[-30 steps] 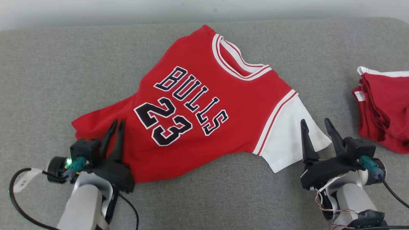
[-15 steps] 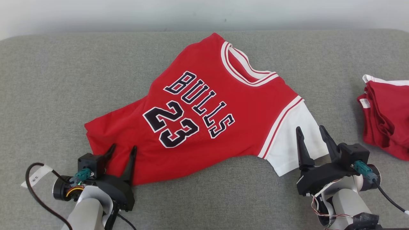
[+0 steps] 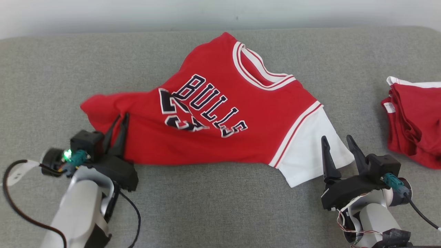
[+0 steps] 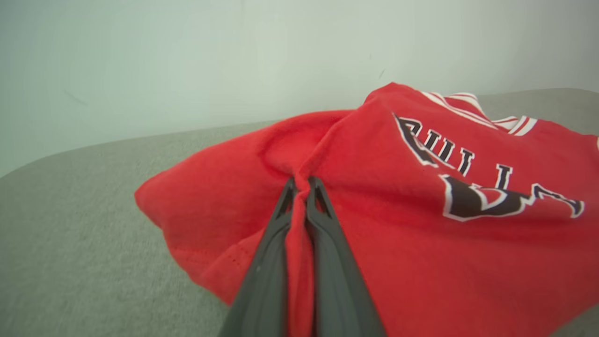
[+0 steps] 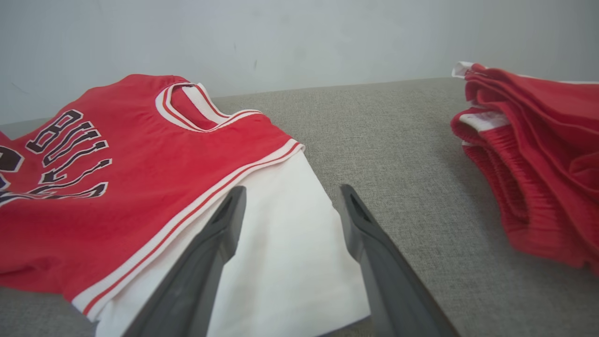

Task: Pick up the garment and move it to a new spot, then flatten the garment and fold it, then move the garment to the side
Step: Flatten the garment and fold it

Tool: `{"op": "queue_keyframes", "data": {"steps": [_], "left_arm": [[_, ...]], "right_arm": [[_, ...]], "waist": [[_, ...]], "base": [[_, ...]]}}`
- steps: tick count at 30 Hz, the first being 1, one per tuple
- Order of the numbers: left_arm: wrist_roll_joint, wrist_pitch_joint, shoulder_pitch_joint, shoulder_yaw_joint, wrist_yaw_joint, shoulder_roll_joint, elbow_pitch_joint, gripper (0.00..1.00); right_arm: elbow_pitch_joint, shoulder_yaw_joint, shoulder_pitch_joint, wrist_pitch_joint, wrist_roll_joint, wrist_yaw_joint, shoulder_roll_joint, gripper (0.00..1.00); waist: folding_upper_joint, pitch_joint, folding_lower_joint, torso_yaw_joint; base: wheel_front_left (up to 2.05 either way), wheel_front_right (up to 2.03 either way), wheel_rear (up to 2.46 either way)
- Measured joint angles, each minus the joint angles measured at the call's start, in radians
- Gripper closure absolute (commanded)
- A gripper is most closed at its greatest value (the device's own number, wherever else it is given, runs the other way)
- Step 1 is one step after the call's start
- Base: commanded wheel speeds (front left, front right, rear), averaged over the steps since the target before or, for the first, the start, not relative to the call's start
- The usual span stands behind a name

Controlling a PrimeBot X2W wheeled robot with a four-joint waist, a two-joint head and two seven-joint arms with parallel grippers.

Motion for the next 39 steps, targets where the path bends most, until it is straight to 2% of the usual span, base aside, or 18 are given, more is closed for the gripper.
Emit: {"op": "queue_keyframes", "data": {"steps": [5, 11, 17, 18, 19, 20, 21, 26, 34, 39], "left_arm": [[0.026, 0.000, -0.050, -0.008, -0.009, 0.044, -0.025, 1.00], [0.053, 0.000, -0.146, -0.025, -0.014, 0.071, 0.030, 1.00], [0.079, 0.000, -0.222, -0.035, 0.019, 0.083, 0.093, 1.00], [0.081, 0.000, -0.231, -0.036, 0.027, 0.082, 0.100, 0.93], [0.081, 0.000, -0.238, -0.035, 0.030, 0.081, 0.106, 0.60], [0.078, 0.000, -0.244, -0.034, 0.036, 0.079, 0.121, 0.14], [0.074, 0.000, -0.244, -0.032, 0.039, 0.074, 0.133, 0.00], [0.059, 0.000, -0.236, -0.028, 0.052, 0.044, 0.135, 0.00], [0.010, 0.000, -0.116, 0.043, 0.087, 0.011, -0.087, 0.00], [-0.003, -0.001, 0.011, 0.098, 0.090, 0.010, -0.127, 0.00]], "right_arm": [[-0.001, 0.014, -0.011, 0.000, 0.000, 0.000, 0.003, 0.00], [-0.001, 0.024, -0.028, 0.000, 0.004, 0.000, 0.007, 0.00], [0.000, 0.033, -0.046, 0.000, 0.008, 0.000, 0.013, 0.00], [0.000, 0.034, -0.047, 0.000, 0.008, 0.000, 0.014, 0.00], [0.001, 0.035, -0.047, 0.000, 0.008, 0.000, 0.014, 0.00], [0.004, 0.034, -0.047, 0.000, 0.008, 0.000, 0.013, 0.00], [0.006, 0.036, -0.047, 0.000, 0.008, 0.000, 0.012, 0.00], [0.016, 0.035, -0.047, 0.000, 0.011, 0.000, 0.008, 0.00], [0.023, 0.022, -0.040, 0.000, 0.008, 0.000, 0.002, 0.00], [0.029, 0.028, -0.021, 0.000, 0.008, 0.000, 0.006, 0.00]], "waist": [[0.0001, 0.021, 0.0000, -0.009], [0.0000, 0.042, 0.0000, -0.037], [0.0001, 0.066, 0.0001, -0.082], [0.0000, 0.070, 0.0000, -0.089], [0.0001, 0.075, 0.0001, -0.096], [0.0001, 0.080, 0.0001, -0.102], [0.0001, 0.084, 0.0001, -0.109], [0.0001, 0.095, 0.0001, -0.129], [0.0000, 0.063, -0.0001, -0.103], [0.0000, 0.035, -0.0001, -0.074]], "base": [[0.00, 0.00, 0.00], [0.00, 0.00, 0.00], [0.00, 0.00, 0.00], [0.00, 0.00, 0.00], [0.00, 0.00, 0.00], [0.00, 0.00, 0.00], [0.00, 0.00, 0.00], [0.00, 0.00, 0.00], [0.00, 0.00, 0.00], [0.00, 0.00, 0.00]]}}
